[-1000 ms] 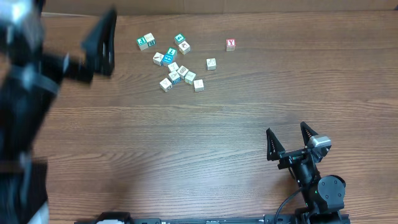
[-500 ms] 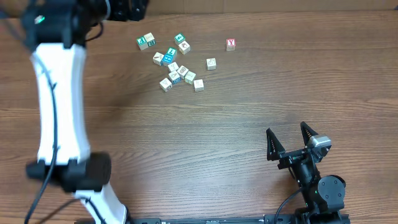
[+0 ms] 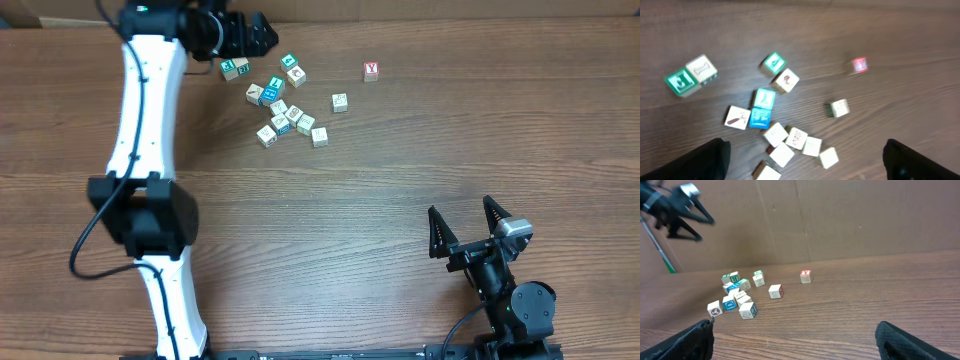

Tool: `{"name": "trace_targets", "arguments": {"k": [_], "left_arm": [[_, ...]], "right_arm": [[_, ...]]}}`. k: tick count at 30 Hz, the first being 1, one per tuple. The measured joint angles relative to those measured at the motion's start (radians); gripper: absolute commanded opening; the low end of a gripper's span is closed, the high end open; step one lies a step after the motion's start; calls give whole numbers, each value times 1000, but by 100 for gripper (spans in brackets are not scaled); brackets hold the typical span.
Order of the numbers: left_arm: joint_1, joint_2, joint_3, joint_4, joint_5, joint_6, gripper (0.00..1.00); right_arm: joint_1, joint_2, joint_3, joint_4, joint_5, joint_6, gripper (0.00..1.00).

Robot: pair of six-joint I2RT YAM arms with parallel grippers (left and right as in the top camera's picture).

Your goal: Form a horizontal line

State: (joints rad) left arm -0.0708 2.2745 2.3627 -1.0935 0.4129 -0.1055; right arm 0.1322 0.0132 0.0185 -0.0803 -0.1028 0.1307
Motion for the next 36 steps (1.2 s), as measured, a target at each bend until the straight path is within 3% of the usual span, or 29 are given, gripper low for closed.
{"name": "trace_targets", "arguments": {"k": [4,13,21,36], "left_arm": [[-51,55,0,0,-113,-1,80],[-156,163,0,5,-341,27,81],[-158,249,0,27,-390,38,76],[-157,281,1,16,-452,38,77]], "right_arm": [[0,0,0,0,-1,0,100],[0,0,0,0,0,0,100],[0,0,0,1,0,0,100],[0,0,0,0,0,0,100]]}}
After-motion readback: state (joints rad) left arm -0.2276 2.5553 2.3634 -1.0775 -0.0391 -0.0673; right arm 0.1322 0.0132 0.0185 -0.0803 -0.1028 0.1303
